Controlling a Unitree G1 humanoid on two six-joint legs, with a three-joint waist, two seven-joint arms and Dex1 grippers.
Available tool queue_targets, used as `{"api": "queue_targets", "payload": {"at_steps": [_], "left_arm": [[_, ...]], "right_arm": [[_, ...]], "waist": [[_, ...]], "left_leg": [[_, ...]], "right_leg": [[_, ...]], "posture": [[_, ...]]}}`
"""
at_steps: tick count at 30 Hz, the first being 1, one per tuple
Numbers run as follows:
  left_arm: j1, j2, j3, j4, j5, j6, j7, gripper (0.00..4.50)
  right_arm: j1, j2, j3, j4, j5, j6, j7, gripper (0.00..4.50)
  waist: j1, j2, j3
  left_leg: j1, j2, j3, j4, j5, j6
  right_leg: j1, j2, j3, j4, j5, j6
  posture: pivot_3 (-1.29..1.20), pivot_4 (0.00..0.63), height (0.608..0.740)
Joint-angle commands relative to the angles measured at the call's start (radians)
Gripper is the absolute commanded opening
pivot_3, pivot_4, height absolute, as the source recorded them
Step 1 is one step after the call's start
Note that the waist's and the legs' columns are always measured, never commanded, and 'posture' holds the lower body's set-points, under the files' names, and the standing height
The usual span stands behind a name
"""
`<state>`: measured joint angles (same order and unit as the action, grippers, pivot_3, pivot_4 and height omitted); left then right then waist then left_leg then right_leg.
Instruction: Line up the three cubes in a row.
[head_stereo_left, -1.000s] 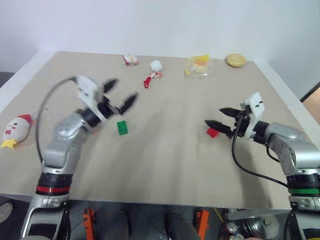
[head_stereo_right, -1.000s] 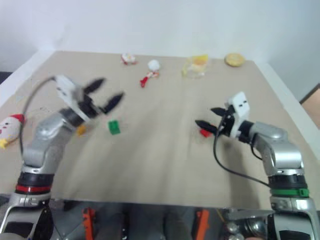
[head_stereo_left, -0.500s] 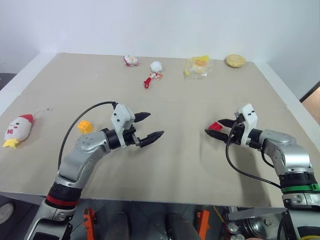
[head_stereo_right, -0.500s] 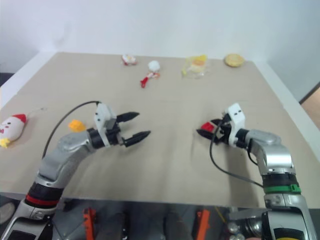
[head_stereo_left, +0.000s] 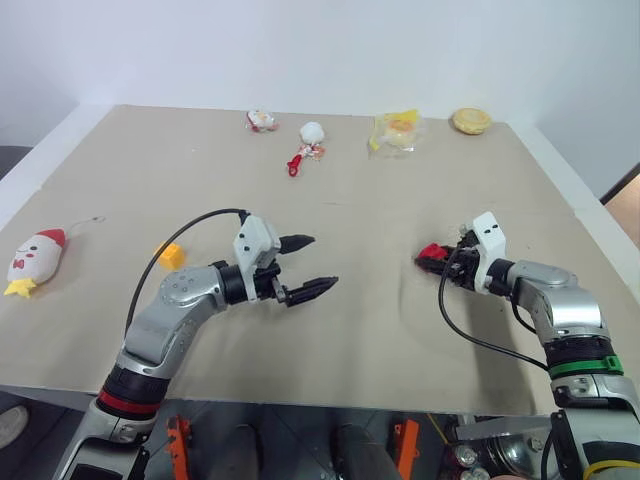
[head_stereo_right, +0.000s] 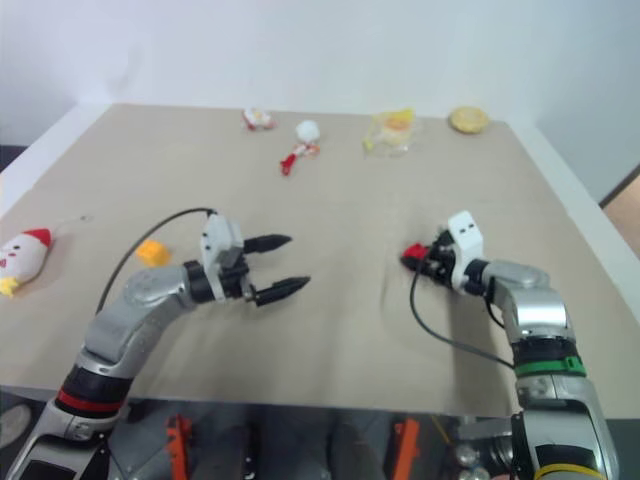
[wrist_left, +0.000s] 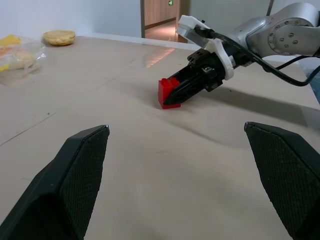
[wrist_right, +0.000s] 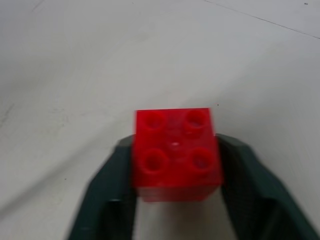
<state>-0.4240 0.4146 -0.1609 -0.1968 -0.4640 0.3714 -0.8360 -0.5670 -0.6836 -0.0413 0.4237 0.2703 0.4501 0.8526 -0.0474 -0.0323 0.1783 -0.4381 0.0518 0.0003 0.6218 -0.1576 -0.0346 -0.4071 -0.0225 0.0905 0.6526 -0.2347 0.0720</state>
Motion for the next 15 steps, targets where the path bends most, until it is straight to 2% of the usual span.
{"api": "queue_targets", "payload": {"at_steps": [1,4,10,15], "left_arm": [[-0.011,-0.006,0.007,-0.030,0.009,-0.018,-0.003,4.50],[-0.002,0.002,0.011,-0.038,0.004,-0.019,-0.022,4.50],[0.050,0.122,0.006,-0.068,-0.008,-0.026,-0.180,4.50],[0.059,0.203,0.011,-0.037,-0.003,-0.057,-0.303,4.50]], "right_arm": [[-0.022,-0.007,-0.036,-0.026,0.017,-0.008,0.016,1.27],[-0.016,-0.013,-0.031,-0.076,0.030,-0.027,0.058,1.27],[0.046,-0.048,0.053,-0.330,0.069,-0.075,0.280,1.27],[0.047,-0.083,0.170,-0.391,0.028,-0.140,0.434,1.27]], "waist": [[0.000,0.000,0.000],[0.000,0.000,0.000],[-0.001,0.003,0.001],[0.000,0.004,0.001]], "left_leg": [[0.000,0.000,0.000,0.000,0.000,0.000],[0.000,0.000,0.000,0.000,0.000,0.000],[0.001,0.000,-0.001,-0.002,0.000,0.000],[0.000,0.001,-0.001,-0.002,0.000,0.000]], "right_leg": [[0.000,0.000,0.000,0.000,0.000,0.000],[0.000,0.000,0.000,0.000,0.000,0.000],[-0.001,0.001,-0.001,0.000,0.000,0.001],[-0.001,0.000,-0.003,0.000,-0.004,-0.005]], "posture": [[0.00,0.150,0.738],[0.00,0.150,0.738],[0.00,0.150,0.738],[0.00,0.150,0.738]]}}
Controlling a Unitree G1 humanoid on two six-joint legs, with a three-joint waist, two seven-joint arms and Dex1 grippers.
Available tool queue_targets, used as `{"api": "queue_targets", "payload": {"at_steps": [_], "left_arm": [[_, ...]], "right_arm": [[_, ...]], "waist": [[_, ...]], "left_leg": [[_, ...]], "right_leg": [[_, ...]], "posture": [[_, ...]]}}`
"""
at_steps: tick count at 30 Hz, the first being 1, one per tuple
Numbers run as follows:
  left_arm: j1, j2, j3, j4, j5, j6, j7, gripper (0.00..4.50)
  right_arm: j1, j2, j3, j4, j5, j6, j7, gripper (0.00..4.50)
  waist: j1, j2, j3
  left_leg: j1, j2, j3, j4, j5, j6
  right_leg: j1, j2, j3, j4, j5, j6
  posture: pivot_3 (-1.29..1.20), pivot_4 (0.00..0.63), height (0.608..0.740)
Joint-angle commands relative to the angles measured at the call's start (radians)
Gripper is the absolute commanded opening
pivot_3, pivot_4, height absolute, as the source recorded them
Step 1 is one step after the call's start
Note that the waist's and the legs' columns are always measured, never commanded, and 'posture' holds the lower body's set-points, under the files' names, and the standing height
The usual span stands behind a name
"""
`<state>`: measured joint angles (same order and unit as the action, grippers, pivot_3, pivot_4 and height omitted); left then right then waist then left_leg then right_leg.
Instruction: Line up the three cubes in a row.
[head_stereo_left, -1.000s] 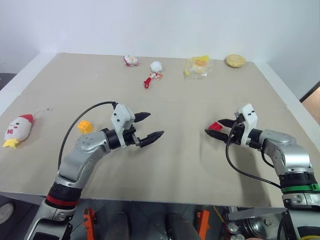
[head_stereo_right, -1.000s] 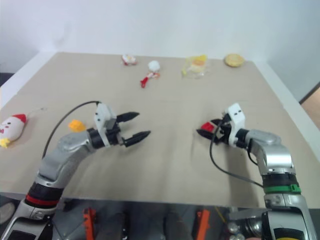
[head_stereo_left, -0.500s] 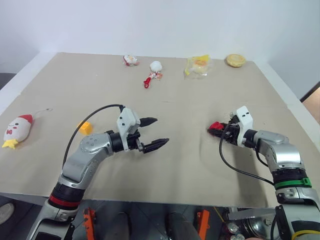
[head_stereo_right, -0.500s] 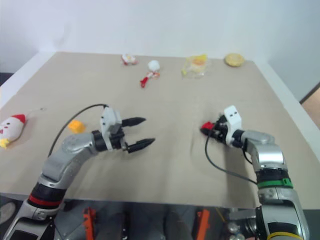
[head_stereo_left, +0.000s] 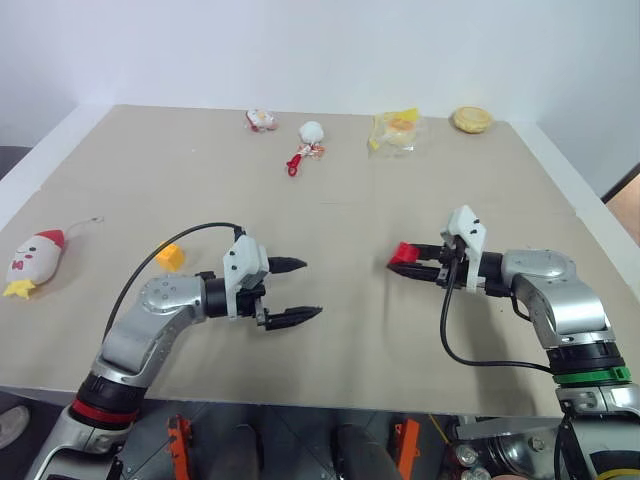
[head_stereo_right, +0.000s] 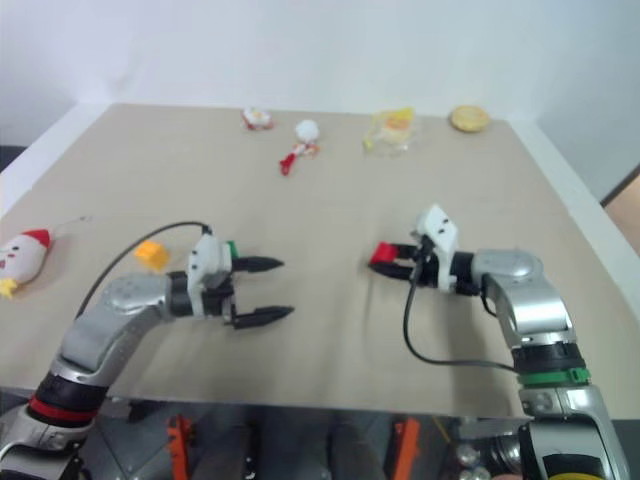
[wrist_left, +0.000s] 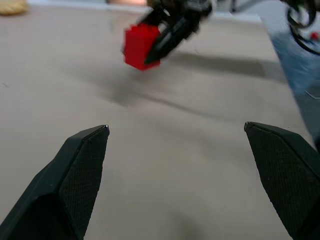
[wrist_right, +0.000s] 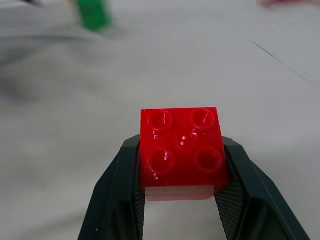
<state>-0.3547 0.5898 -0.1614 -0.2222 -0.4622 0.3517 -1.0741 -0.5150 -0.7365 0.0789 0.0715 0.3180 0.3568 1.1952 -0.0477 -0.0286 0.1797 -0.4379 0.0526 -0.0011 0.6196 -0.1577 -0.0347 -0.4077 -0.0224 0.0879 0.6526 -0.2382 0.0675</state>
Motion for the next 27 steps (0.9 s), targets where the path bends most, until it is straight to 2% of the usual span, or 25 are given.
{"api": "queue_targets", "payload": {"at_steps": [1,12,22,23,27], "left_arm": [[-0.014,0.036,0.014,0.001,0.000,-0.048,-0.079,4.50],[-0.011,0.051,0.039,0.007,-0.003,-0.053,-0.092,4.50],[0.014,0.058,0.050,-0.024,-0.010,-0.040,-0.057,4.50],[0.015,0.058,0.050,-0.024,-0.010,-0.039,-0.055,4.50],[0.012,0.051,0.053,-0.016,-0.008,-0.041,-0.042,4.50]], "right_arm": [[-0.015,-0.029,0.068,-0.030,-0.029,-0.062,0.110,1.27],[-0.203,0.050,0.178,0.362,-0.163,-0.309,0.235,1.27],[-0.185,0.074,0.167,0.367,-0.140,-0.307,0.310,1.27],[-0.184,0.073,0.168,0.366,-0.142,-0.307,0.311,2.28],[-0.185,0.069,0.168,0.365,-0.144,-0.300,0.317,3.58]], "waist": [[0.001,0.000,0.000],[0.001,0.000,0.000],[0.002,0.000,0.000],[0.002,0.000,0.000],[0.002,0.000,0.000]], "left_leg": [[0.000,0.000,0.000,0.000,0.000,0.000],[0.000,0.000,0.001,0.002,0.000,0.000],[0.000,0.000,-0.001,-0.001,0.000,0.000],[0.000,0.000,-0.001,-0.001,0.000,0.000],[0.000,0.000,-0.001,0.001,0.000,0.000]], "right_leg": [[0.000,0.000,0.000,0.000,0.000,0.000],[0.000,-0.001,-0.001,0.000,0.001,-0.001],[0.000,0.000,-0.002,0.000,0.002,0.001],[0.000,0.000,-0.002,0.000,0.001,0.001],[0.000,0.000,-0.002,0.000,0.000,-0.001]], "posture": [[0.00,0.150,0.738],[0.00,0.150,0.738],[0.00,0.150,0.738],[0.00,0.150,0.738],[0.00,0.150,0.738]]}}
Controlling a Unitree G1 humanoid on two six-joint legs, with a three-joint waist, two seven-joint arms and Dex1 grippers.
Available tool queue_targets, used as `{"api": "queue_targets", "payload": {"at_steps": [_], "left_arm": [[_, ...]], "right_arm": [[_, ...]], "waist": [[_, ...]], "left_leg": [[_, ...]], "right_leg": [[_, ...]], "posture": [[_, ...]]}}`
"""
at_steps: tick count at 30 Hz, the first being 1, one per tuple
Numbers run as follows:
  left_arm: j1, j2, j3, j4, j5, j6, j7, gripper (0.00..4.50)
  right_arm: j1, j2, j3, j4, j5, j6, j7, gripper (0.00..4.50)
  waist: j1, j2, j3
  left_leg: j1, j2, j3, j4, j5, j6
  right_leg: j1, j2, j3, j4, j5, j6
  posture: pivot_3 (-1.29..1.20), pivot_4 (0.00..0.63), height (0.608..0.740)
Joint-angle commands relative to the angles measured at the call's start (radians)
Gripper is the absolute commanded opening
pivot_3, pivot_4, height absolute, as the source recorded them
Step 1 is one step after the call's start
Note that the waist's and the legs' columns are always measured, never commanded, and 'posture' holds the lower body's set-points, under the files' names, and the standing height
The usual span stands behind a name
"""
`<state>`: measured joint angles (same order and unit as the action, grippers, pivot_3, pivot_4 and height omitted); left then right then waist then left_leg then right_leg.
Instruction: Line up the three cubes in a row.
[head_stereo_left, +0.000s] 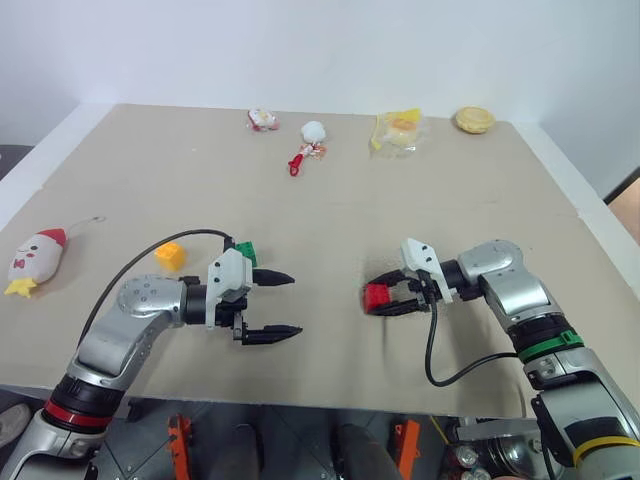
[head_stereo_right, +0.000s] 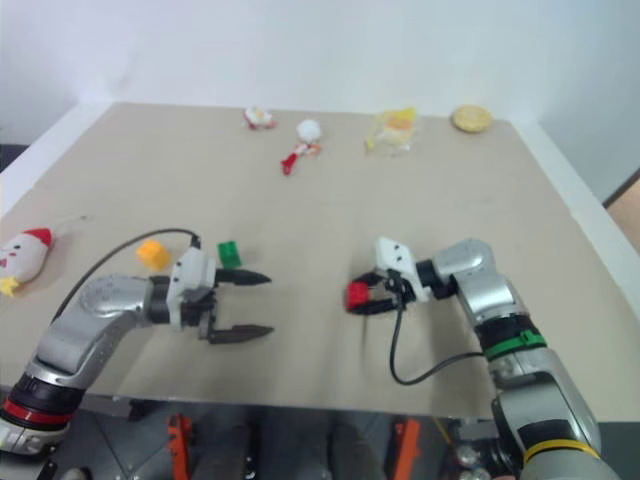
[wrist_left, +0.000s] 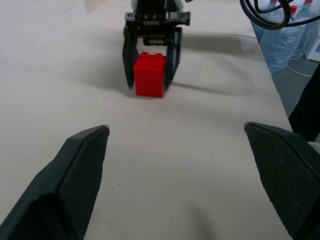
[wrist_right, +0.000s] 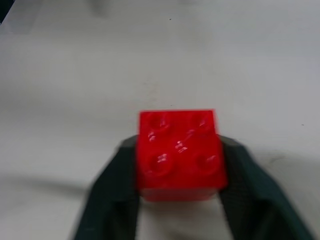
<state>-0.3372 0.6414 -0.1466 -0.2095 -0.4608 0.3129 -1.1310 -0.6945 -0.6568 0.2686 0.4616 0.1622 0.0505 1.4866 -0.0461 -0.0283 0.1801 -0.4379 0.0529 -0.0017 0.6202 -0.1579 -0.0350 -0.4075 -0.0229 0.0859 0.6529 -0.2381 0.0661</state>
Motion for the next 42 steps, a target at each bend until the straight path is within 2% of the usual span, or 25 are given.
{"api": "queue_targets", "payload": {"at_steps": [1,3,7,10,16,20,26,32,42], "left_arm": [[-0.007,-0.002,0.040,-0.025,-0.010,-0.002,0.018,4.50],[-0.009,-0.006,0.048,-0.017,-0.012,0.004,0.037,4.50],[-0.022,-0.038,0.111,0.014,-0.004,0.020,0.152,4.50],[-0.036,-0.102,0.178,0.023,0.030,0.043,0.338,4.50],[0.084,-0.321,0.220,-0.136,0.145,0.104,0.760,4.50],[0.137,-0.404,0.223,-0.182,0.212,0.145,0.916,4.50],[0.129,-0.479,0.157,-0.156,0.317,0.196,1.054,4.50],[0.080,-0.549,0.109,-0.082,0.383,0.199,1.117,4.50],[0.026,-0.594,0.120,0.015,0.429,0.271,1.179,4.50]], "right_arm": [[-0.007,-0.011,-0.023,-0.027,0.013,0.009,0.026,3.90],[-0.010,-0.013,-0.035,-0.045,0.027,0.024,0.025,4.44],[-0.018,-0.020,-0.103,-0.162,0.123,0.139,0.004,4.44],[-0.014,-0.018,-0.174,-0.279,0.215,0.251,-0.041,4.44],[0.004,0.048,-0.279,-0.455,0.309,0.379,-0.250,4.44],[0.018,0.075,-0.266,-0.498,0.298,0.388,-0.317,4.44],[0.012,0.096,-0.252,-0.510,0.305,0.395,-0.350,4.44],[0.004,0.101,-0.249,-0.511,0.306,0.396,-0.362,4.44],[0.019,0.085,-0.257,-0.545,0.308,0.416,-0.382,4.44]], "waist": [[0.000,0.000,0.000],[0.000,0.000,0.000],[0.001,0.000,0.000],[0.001,0.000,0.000],[0.000,0.000,0.000],[0.002,0.000,0.000],[0.002,0.000,0.000],[0.002,0.000,0.000],[0.001,0.000,0.000]], "left_leg": [[0.000,0.000,0.000,0.000,0.000,0.000],[0.000,0.000,0.000,0.001,0.000,0.000],[0.000,0.000,0.000,0.001,0.000,0.000],[0.000,0.000,-0.001,0.001,0.000,0.000],[0.000,0.000,-0.002,0.000,0.000,0.000],[0.000,0.000,-0.004,0.000,0.000,0.000],[0.000,-0.002,-0.004,0.003,0.002,-0.001],[0.000,-0.002,-0.004,0.003,0.003,0.000],[0.000,-0.002,-0.005,0.001,0.003,-0.001]], "right_leg": [[0.000,0.000,0.000,0.000,0.000,0.000],[0.000,0.000,0.000,0.000,0.001,0.000],[0.000,0.000,0.000,0.000,0.001,0.000],[0.000,0.000,0.000,0.001,0.002,0.003],[0.001,0.000,0.000,0.002,0.003,0.005],[0.000,0.001,-0.002,0.002,0.004,0.001],[0.001,0.000,-0.001,0.002,0.003,0.001],[0.001,0.001,-0.001,0.002,0.005,0.001],[0.000,0.001,-0.001,0.002,0.006,0.004]], "posture": [[0.00,0.150,0.738],[0.00,0.150,0.738],[0.00,0.150,0.738],[0.00,0.150,0.738],[0.00,0.150,0.738],[0.00,0.150,0.738],[0.00,0.150,0.738],[0.00,0.150,0.738],[0.00,0.150,0.738]]}}
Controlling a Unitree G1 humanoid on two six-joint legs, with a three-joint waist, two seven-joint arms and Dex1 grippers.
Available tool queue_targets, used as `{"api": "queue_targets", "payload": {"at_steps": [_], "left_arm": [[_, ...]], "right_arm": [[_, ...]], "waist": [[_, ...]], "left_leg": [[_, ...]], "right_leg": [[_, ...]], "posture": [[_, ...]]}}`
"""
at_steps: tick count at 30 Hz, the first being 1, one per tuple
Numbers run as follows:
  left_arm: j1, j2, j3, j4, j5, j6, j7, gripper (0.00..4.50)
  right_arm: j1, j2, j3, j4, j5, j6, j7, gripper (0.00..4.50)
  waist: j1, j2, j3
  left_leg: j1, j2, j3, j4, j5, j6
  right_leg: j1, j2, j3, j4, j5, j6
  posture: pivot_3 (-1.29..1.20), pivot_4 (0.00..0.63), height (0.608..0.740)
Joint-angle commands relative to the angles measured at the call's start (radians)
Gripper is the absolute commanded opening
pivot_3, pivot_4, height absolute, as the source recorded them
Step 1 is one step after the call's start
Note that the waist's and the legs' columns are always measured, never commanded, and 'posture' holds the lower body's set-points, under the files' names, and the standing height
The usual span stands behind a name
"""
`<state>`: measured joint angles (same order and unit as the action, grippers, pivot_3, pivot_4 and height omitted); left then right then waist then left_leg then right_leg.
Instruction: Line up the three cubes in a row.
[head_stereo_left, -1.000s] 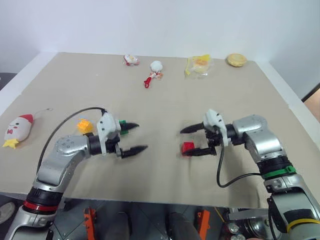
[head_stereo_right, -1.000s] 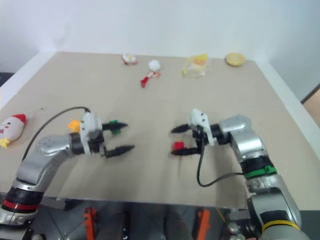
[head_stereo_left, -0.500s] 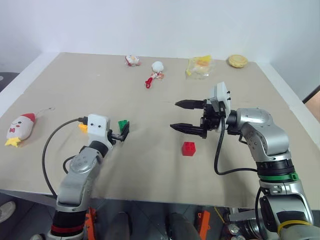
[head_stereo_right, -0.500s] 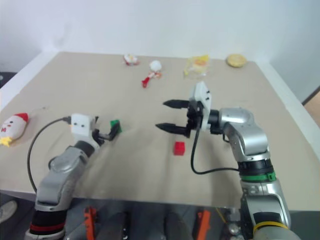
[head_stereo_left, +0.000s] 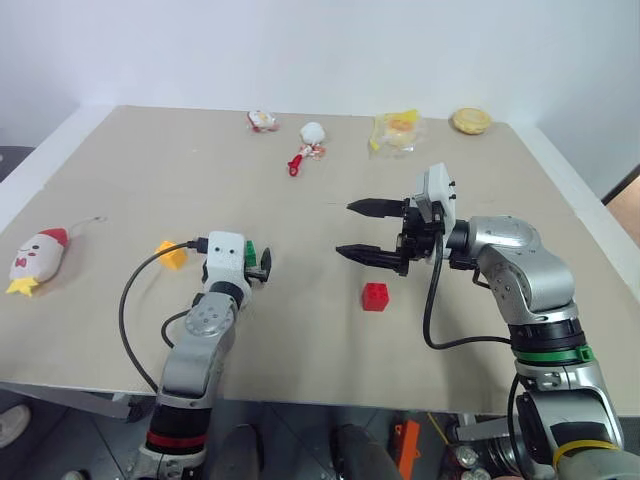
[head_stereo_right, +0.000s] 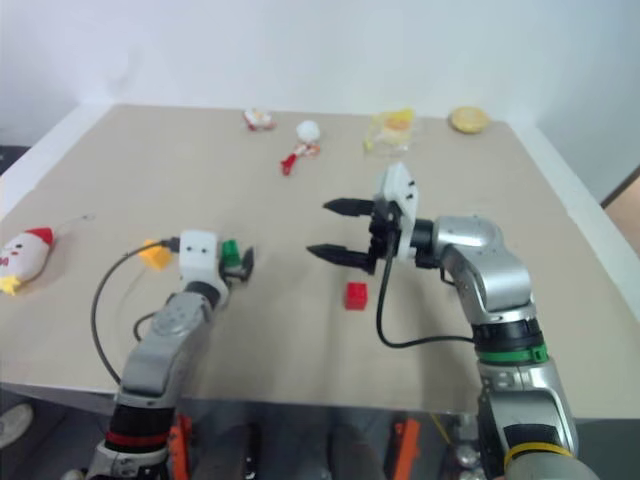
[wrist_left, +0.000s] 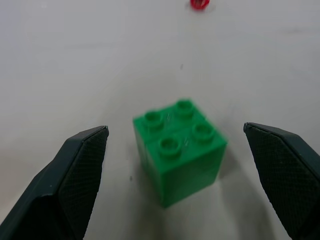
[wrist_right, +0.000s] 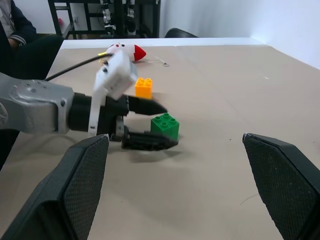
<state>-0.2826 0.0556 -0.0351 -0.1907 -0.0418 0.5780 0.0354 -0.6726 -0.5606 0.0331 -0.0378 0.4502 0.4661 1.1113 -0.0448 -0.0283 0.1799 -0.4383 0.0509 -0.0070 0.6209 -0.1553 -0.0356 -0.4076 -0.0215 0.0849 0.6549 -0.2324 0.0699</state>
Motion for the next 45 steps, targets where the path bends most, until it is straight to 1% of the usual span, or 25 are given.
{"api": "queue_targets", "payload": {"at_steps": [1,10,11,16,18,19,23,28,31,32,34,36,39,40,43,45], "left_arm": [[-0.032,-0.009,0.010,-0.001,0.011,0.007,0.013,4.50],[-0.061,-0.018,0.047,0.032,0.024,0.006,0.051,4.50],[-0.062,-0.016,0.050,0.035,0.025,0.006,0.050,3.96],[-0.064,-0.017,0.053,0.040,0.027,0.005,0.045,2.35],[-0.065,-0.020,0.049,0.039,0.028,0.006,0.043,1.60],[-0.065,-0.020,0.048,0.039,0.029,0.006,0.042,1.33],[-0.072,-0.017,0.051,0.045,0.030,0.002,0.038,1.34],[-0.082,0.011,0.054,0.050,0.013,-0.021,-0.013,1.34],[-0.082,0.071,0.035,0.044,-0.009,-0.067,-0.124,1.34],[-0.082,0.090,0.032,0.037,-0.046,-0.080,-0.192,1.34],[-0.096,0.161,0.006,0.038,-0.124,-0.119,-0.393,1.34],[-0.109,0.242,-0.037,0.052,-0.178,-0.162,-0.592,1.34],[-0.136,0.330,-0.097,0.106,-0.234,-0.229,-0.844,1.34],[-0.146,0.355,-0.123,0.130,-0.239,-0.258,-0.926,1.34],[-0.185,0.392,-0.184,0.204,-0.247,-0.311,-1.099,1.34],[-0.228,0.393,-0.218,0.272,-0.238,-0.342,-1.177,1.34]], "right_arm": [[-0.002,-0.012,-0.021,-0.047,0.021,0.001,-0.009,4.44],[0.002,-0.012,-0.022,-0.050,0.021,0.002,-0.022,4.44],[0.002,-0.012,-0.022,-0.050,0.021,0.001,-0.022,4.50],[-0.002,-0.009,-0.019,-0.043,0.020,-0.004,-0.023,4.50],[-0.003,-0.008,-0.018,-0.043,0.020,-0.005,-0.023,4.50],[-0.003,-0.008,-0.018,-0.043,0.020,-0.005,-0.024,4.50],[-0.004,-0.007,-0.019,-0.041,0.020,-0.005,-0.025,4.50],[0.012,-0.016,-0.022,-0.066,0.030,0.000,-0.017,4.50],[0.035,-0.032,-0.030,-0.102,0.051,0.011,-0.003,4.50],[0.046,-0.042,-0.039,-0.121,0.066,0.020,0.003,4.50],[0.086,-0.073,-0.075,-0.172,0.126,0.054,0.025,4.50],[0.136,-0.108,-0.102,-0.219,0.171,0.077,0.045,4.50],[0.218,-0.169,-0.122,-0.270,0.186,0.077,0.073,4.50],[0.243,-0.190,-0.128,-0.283,0.187,0.075,0.078,4.50],[0.297,-0.236,-0.151,-0.311,0.190,0.074,0.080,4.50],[0.332,-0.264,-0.169,-0.323,0.191,0.071,0.076,4.50]], "waist": [[0.000,0.000,0.000],[0.000,0.000,0.000],[0.000,0.000,0.000],[0.000,0.000,0.000],[0.000,0.000,0.000],[0.000,0.000,0.000],[0.000,0.000,0.000],[0.000,0.000,0.000],[0.000,0.000,0.000],[0.000,0.000,0.000],[0.000,0.000,0.000],[0.001,0.000,0.000],[0.003,0.000,0.000],[0.002,0.000,0.000],[0.001,0.000,0.000],[0.001,0.000,0.000]], "left_leg": [[0.000,0.000,0.000,0.000,0.000,0.000],[0.000,0.000,0.000,0.000,0.000,0.000],[0.000,0.000,0.000,0.000,0.000,0.000],[0.000,0.000,0.000,0.000,0.000,0.000],[0.000,-0.001,0.000,0.000,0.000,0.000],[0.000,-0.001,0.000,0.000,0.000,0.000],[0.000,-0.001,0.000,-0.001,0.000,0.000],[0.000,-0.001,0.000,-0.001,0.000,0.000],[0.000,-0.001,0.000,-0.001,0.000,0.000],[0.000,-0.001,0.000,-0.001,0.000,0.000],[0.000,-0.001,0.000,-0.002,0.000,0.000],[-0.001,-0.001,-0.001,-0.003,0.000,-0.001],[-0.001,-0.001,0.000,-0.003,-0.001,-0.002],[-0.001,-0.001,0.000,-0.003,-0.001,-0.002],[-0.001,-0.001,0.001,-0.003,-0.001,-0.002],[-0.001,-0.001,0.001,-0.003,-0.001,-0.002]], "right_leg": [[0.000,0.000,0.000,0.000,0.000,0.000],[0.000,0.000,0.000,0.000,0.000,0.000],[0.000,0.000,0.000,0.000,0.000,0.000],[0.000,0.000,0.000,0.000,0.000,0.000],[0.000,0.000,0.000,-0.001,0.000,0.000],[0.000,0.000,0.000,-0.001,0.000,0.000],[0.000,0.000,0.000,-0.001,0.000,0.000],[0.000,0.000,0.000,-0.001,-0.001,-0.001],[0.000,0.000,0.000,-0.001,-0.001,-0.001],[0.000,0.000,0.000,-0.001,-0.001,-0.001],[-0.001,0.000,0.000,-0.001,-0.001,-0.001],[-0.001,-0.001,-0.001,-0.001,-0.004,-0.006],[0.000,-0.001,-0.001,-0.002,-0.005,-0.007],[0.000,-0.002,-0.001,-0.002,-0.006,-0.005],[0.000,-0.002,0.000,-0.003,-0.006,-0.004],[-0.001,-0.002,-0.001,-0.003,-0.006,-0.004]], "posture": [[0.00,0.150,0.738],[0.00,0.150,0.738],[0.00,0.150,0.738],[0.00,0.150,0.738],[0.00,0.150,0.738],[0.00,0.150,0.738],[0.00,0.150,0.738],[0.00,0.150,0.738],[0.00,0.150,0.738],[0.00,0.150,0.738],[0.00,0.150,0.738],[0.00,0.150,0.738],[0.00,0.150,0.738],[0.00,0.150,0.738],[0.00,0.150,0.738],[0.00,0.150,0.738]]}}
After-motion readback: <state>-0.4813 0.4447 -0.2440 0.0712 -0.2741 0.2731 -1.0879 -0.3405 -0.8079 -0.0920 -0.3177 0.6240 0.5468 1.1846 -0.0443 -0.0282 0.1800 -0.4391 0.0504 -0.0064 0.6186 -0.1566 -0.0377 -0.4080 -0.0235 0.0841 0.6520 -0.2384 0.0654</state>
